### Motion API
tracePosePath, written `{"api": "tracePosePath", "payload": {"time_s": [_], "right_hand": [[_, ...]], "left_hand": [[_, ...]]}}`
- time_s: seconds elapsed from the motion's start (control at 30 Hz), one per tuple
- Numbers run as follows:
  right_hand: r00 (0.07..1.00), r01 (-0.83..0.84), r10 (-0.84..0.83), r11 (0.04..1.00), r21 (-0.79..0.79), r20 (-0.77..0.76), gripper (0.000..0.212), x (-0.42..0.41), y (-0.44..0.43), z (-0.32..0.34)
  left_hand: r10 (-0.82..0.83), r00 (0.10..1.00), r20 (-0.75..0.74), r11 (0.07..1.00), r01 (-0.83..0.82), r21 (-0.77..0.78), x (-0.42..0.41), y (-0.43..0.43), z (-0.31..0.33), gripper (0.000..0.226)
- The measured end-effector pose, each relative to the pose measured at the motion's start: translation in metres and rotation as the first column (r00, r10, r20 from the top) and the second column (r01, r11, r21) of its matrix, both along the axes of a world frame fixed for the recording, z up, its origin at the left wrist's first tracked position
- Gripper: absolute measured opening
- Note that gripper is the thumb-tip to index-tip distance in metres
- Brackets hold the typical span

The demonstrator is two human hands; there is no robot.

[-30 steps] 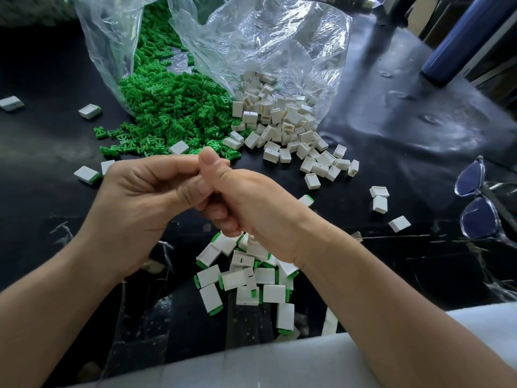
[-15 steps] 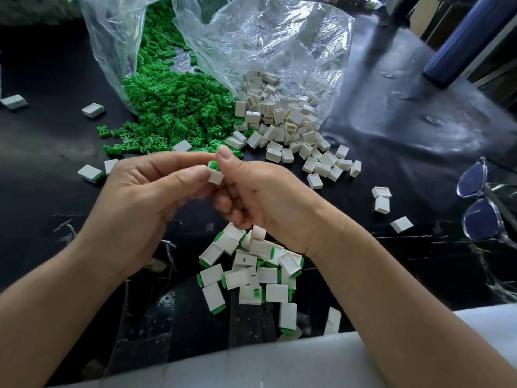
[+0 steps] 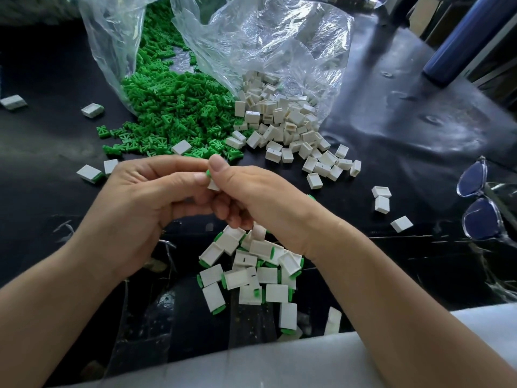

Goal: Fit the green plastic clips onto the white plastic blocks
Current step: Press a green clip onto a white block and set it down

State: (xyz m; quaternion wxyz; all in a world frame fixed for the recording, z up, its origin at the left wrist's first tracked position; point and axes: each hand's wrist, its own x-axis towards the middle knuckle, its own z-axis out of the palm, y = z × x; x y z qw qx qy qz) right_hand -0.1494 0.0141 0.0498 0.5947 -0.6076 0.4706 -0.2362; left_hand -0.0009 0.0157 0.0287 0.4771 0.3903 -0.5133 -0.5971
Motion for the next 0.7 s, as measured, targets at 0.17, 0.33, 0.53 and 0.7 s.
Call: {"api": "tracePosePath", "payload": {"time_s": [0.17,0.33,0.53,0.7], "right_hand": [[1.0,0.014,-0.015,1.0,-0.012,-0.017,0.04,0.002,0.003,-0.001],[0.994,0.065,-0.074,0.992,-0.111,-0.083,0.042,0.007,0.001,-0.009],[0.983,0.07,-0.095,0.986,-0.152,-0.157,0.045,0.011,0.002,-0.009],[0.97,0.069,-0.108,0.982,-0.176,-0.219,0.045,0.012,0.002,-0.01]], "left_hand": [[0.022,1.0,0.015,0.999,-0.022,0.033,0.0,0.001,-0.001,0.023],[0.044,0.999,-0.005,0.999,-0.044,0.001,-0.002,0.001,-0.001,0.023],[0.013,0.999,0.037,1.0,-0.013,0.005,-0.002,0.001,-0.003,0.024],[-0.013,0.998,0.056,1.0,0.013,0.001,0.0,0.0,-0.006,0.027]]}}
